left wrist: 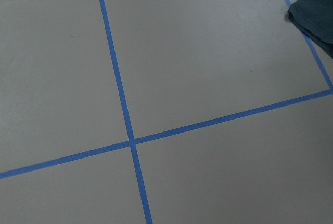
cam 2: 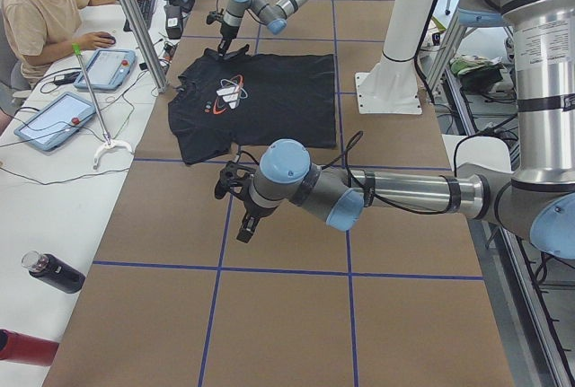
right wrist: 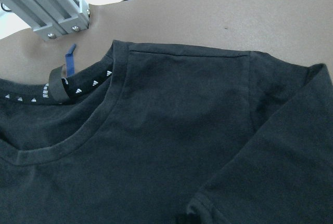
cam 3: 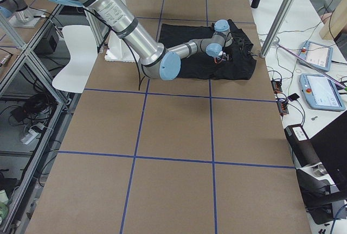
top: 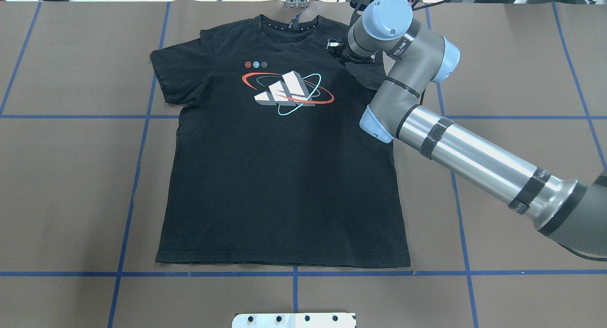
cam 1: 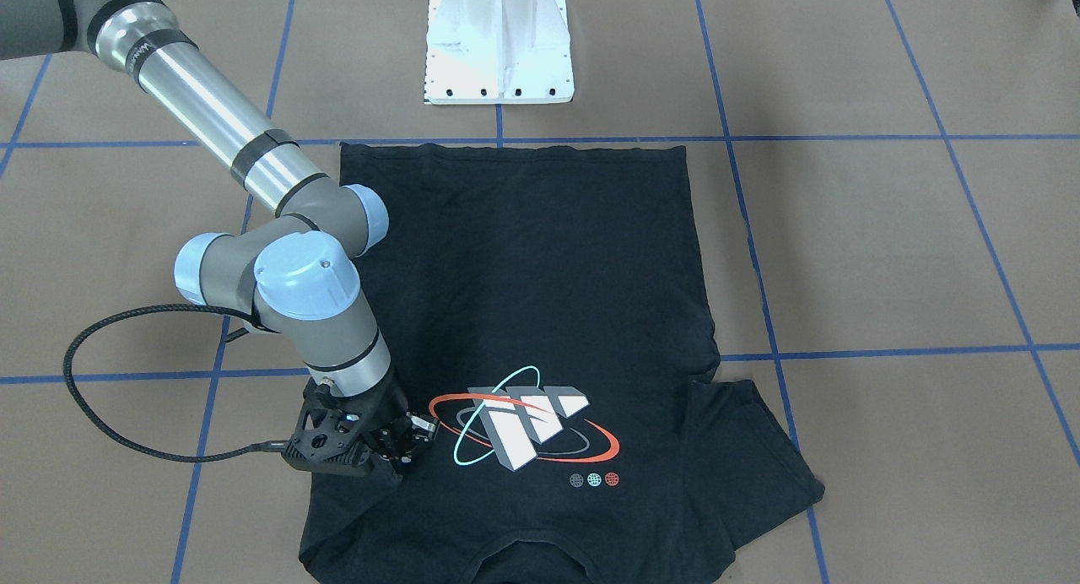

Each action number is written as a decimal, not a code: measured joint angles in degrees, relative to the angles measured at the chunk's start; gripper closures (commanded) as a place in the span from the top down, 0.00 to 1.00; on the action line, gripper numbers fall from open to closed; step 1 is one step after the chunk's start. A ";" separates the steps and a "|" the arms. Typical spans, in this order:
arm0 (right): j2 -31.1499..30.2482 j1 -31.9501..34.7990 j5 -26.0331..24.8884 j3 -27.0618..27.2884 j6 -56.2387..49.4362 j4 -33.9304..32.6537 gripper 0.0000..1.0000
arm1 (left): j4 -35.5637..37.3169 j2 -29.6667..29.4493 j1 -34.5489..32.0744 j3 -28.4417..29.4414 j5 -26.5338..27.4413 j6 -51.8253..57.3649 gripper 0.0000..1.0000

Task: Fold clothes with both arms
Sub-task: 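Move the right gripper toward the shirt's shoulder nearest it, then grasp the sleeve with right gripper while left arm reaches the other shoulder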

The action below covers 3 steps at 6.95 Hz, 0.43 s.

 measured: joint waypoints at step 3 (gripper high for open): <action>4.10 -0.85 -1.92 -5.12 0.66 -0.01 0.97 | -0.05 -0.01 0.02 0.30 -0.07 0.02 1.00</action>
